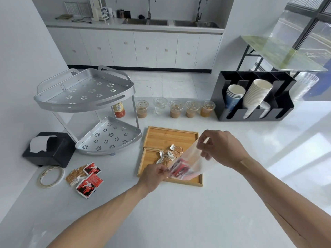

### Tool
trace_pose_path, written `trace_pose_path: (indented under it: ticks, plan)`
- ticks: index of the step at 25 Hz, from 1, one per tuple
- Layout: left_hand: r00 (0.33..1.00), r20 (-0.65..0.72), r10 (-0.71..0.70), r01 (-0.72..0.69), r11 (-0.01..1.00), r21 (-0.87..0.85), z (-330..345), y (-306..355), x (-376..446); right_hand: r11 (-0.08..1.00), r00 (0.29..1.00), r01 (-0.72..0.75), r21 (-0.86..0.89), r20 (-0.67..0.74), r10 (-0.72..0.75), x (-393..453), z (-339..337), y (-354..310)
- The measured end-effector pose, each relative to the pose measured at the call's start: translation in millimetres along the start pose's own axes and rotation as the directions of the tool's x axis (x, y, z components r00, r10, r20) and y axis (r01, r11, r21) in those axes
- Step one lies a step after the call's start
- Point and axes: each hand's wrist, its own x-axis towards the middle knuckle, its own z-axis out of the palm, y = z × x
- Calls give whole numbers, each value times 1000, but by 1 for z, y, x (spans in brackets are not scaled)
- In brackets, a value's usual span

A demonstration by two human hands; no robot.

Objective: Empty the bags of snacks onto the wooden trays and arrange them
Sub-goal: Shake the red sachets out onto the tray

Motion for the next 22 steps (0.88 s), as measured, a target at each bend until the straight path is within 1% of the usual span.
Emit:
trace_pose_path:
  ticks: [3, 5, 7, 9, 11, 13, 16, 20, 22]
  plan:
    - [981, -167, -101, 67, 978, -197, -14, 11, 6, 998, 998, -26, 53, -47, 29, 23, 3, 16]
    - [971, -193, -142, 83, 955, -286, -28, 21, 14, 992, 996, -38, 121, -79, 47, 43, 9, 26]
    - [969, -192, -155, 85, 941, -328, -45, 33, 25, 973, 996, -70, 220, -45, 82, 68, 16, 36]
    - [964, -215, -159, 81, 940, -331, -63, 48, 40, 951, 991, -131, 282, 11, 133, 94, 23, 44]
    - [952, -254, -169, 98, 958, -268, -79, 61, 61, 923, 983, -184, 339, 60, 174, 119, 35, 51]
    - [941, -293, -168, 130, 981, -143, -92, 72, 83, 907, 977, -211, 365, 98, 188, 142, 50, 57]
    - [932, -343, -115, 128, 992, 14, -99, 82, 112, 897, 972, -230, 376, 128, 196, 168, 75, 65]
    - [915, -400, -50, 151, 962, 226, -100, 90, 143, 906, 974, -222, 361, 112, 194, 194, 102, 77]
    - [920, -393, -3, 150, 927, 344, -101, 95, 153, 880, 971, -238, 411, 111, 211, 202, 112, 81]
